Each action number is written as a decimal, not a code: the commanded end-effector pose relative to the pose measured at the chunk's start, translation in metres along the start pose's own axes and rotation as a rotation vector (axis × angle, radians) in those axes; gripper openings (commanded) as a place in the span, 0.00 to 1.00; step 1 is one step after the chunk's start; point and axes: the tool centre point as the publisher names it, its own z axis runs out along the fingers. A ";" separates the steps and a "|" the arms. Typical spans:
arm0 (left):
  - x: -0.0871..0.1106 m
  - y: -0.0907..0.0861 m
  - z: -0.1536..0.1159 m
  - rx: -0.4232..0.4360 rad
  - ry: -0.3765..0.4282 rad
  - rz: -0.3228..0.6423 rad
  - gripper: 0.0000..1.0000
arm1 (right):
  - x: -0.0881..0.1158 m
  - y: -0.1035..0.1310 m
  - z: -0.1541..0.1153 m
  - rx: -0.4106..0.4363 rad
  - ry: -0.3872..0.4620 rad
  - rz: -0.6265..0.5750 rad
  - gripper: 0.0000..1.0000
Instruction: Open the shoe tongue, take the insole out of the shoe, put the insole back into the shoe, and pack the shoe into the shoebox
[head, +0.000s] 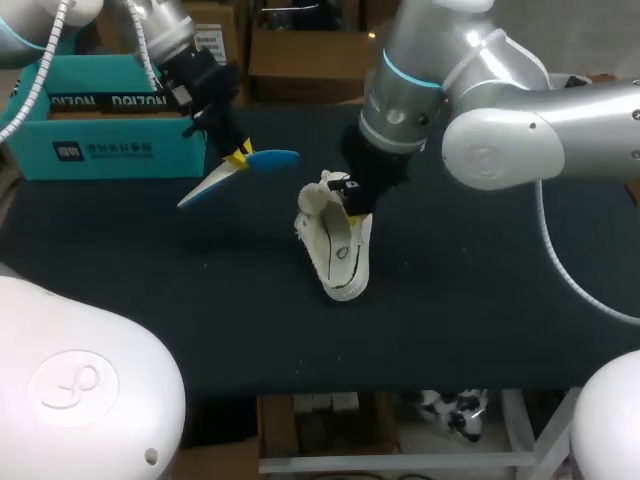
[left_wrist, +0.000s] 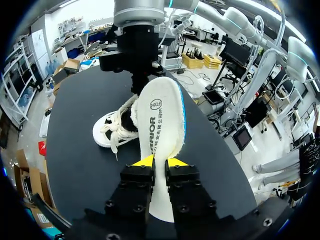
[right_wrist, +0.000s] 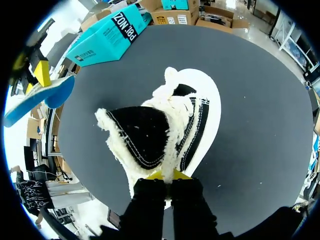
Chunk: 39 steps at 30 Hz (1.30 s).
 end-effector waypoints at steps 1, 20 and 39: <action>-0.002 0.001 0.002 0.005 0.010 -0.004 0.00 | -0.010 -0.005 0.000 -0.116 0.015 -0.003 0.00; 0.017 -0.037 0.014 0.113 0.112 0.122 0.00 | -0.020 -0.025 -0.030 -0.166 0.021 0.011 1.00; 0.045 -0.050 0.036 0.131 0.059 0.171 0.00 | -0.043 -0.032 -0.056 -0.158 0.105 0.092 1.00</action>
